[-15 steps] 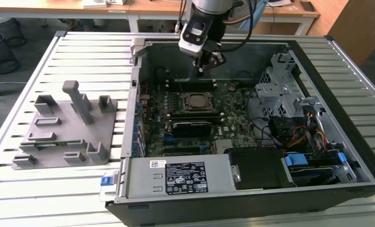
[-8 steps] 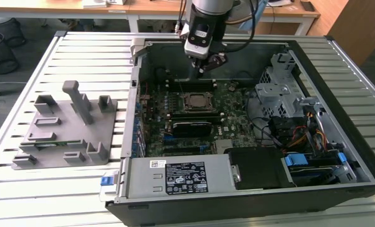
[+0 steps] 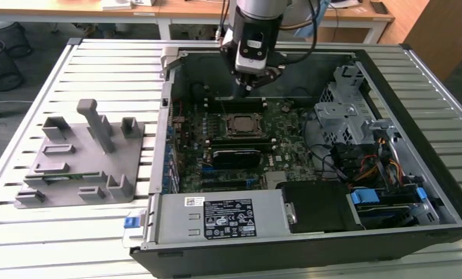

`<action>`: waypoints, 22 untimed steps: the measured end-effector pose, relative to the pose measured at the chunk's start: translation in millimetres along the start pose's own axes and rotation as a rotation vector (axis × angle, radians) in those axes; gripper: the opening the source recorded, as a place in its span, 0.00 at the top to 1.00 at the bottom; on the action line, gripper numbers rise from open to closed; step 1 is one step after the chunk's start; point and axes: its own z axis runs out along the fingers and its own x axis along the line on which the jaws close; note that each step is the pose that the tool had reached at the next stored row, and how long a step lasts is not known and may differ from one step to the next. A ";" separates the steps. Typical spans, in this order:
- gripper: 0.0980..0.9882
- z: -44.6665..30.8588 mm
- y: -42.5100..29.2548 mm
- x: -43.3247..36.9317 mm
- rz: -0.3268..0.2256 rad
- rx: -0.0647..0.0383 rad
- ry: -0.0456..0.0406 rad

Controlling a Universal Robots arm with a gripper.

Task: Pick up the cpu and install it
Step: 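Install the first cpu locking lever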

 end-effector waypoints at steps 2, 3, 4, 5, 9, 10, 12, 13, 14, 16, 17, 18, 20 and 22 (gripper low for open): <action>0.99 0.6 0.0 0.0 -0.036 0.002 -0.0006; 0.99 0.8 0.0 -0.1 -0.054 0.003 -0.0009; 0.99 1.1 0.0 -0.1 -0.074 0.004 -0.0011; 0.99 1.4 0.0 -0.1 -0.091 0.005 -0.0014; 0.99 2.2 0.1 -0.1 -0.163 0.008 -0.0025; 0.99 2.4 0.0 -0.1 -0.182 0.009 -0.0028; 0.99 2.9 0.0 -0.2 -0.218 0.011 -0.0033; 0.99 3.1 0.1 -0.2 -0.236 0.012 -0.0036; 0.99 3.3 0.0 -0.2 -0.252 0.013 -0.0041; 0.99 3.7 0.0 -0.2 -0.273 0.009 -0.0053; 0.99 3.9 0.0 -0.2 -0.281 0.005 -0.0040; 0.99 4.0 0.0 -0.2 -0.290 0.001 -0.0027; 0.99 4.2 0.1 -0.2 -0.305 -0.007 -0.0078; 0.99 4.8 0.1 -0.2 -0.318 -0.014 -0.0202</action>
